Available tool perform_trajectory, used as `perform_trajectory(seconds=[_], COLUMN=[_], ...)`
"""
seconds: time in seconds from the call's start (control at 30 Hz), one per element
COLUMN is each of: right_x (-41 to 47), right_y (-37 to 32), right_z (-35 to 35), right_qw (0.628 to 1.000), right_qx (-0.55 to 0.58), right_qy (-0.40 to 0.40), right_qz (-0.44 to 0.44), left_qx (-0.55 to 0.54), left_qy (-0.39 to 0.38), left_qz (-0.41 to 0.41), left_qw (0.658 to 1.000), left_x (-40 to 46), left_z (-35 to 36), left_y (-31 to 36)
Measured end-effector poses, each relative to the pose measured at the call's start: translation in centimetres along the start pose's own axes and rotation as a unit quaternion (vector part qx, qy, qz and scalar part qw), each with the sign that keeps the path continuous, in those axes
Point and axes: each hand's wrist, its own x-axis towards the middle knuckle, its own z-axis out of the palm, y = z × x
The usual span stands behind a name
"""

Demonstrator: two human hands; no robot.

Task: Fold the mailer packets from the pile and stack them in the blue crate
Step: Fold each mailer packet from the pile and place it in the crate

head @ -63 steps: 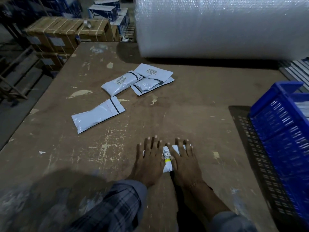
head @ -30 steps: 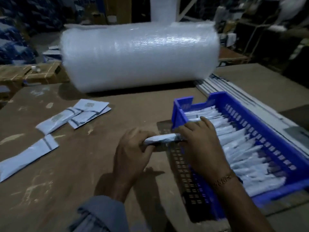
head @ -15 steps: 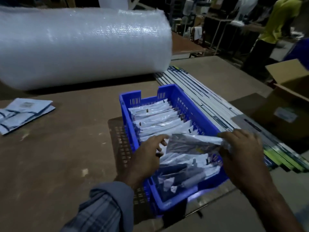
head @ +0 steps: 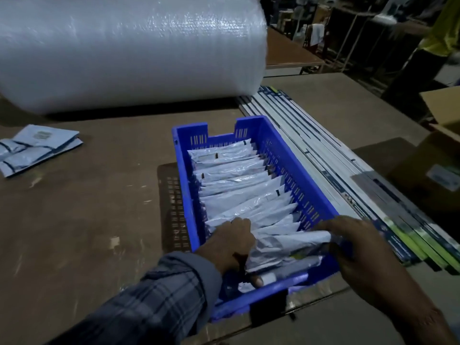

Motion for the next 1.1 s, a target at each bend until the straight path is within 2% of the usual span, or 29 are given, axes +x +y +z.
perform_trajectory(seconds=[0.1, 0.17, 0.27, 0.33, 0.43, 0.57, 0.83, 1.03, 1.1], right_x=[0.7, 1.6, 3.0, 3.7, 5.1, 6.6, 8.2, 9.2, 9.2], right_y=[-0.1, -0.4, -0.9, -1.3, -2.1, -2.8, -2.6, -3.4, -3.5], right_z=[-0.9, -1.1, -0.6, 0.2, 1.5, 4.0, 8.7, 8.8, 8.9], right_qw=[0.997, 0.992, 0.981, 0.972, 0.938, 0.909, 0.879, 0.865, 0.862], right_qx=[0.011, -0.004, -0.072, -0.146, -0.261, -0.265, -0.325, -0.289, -0.29], right_qy=[-0.07, -0.121, -0.173, -0.175, -0.217, -0.319, -0.335, -0.395, -0.394], right_qz=[-0.008, -0.027, -0.044, -0.064, -0.06, -0.048, -0.099, -0.113, -0.128], left_qx=[0.11, 0.143, 0.152, 0.174, 0.209, 0.216, 0.203, 0.168, 0.184], left_qy=[-0.006, 0.004, 0.009, 0.023, 0.04, 0.06, 0.064, 0.04, 0.009], left_qz=[0.076, 0.105, 0.087, 0.073, 0.053, 0.039, 0.032, 0.04, 0.038], left_qw=[0.991, 0.984, 0.984, 0.982, 0.976, 0.974, 0.977, 0.984, 0.982], left_x=[0.3, 0.6, 0.9, 1.2, 1.1, 0.6, 0.2, 0.6, 0.4], left_z=[1.4, 2.1, 2.1, 2.1, 1.7, 0.9, 0.5, 1.2, 1.2], left_y=[-0.2, -0.7, -0.6, -0.8, -0.9, -0.2, 0.3, -0.7, -1.0])
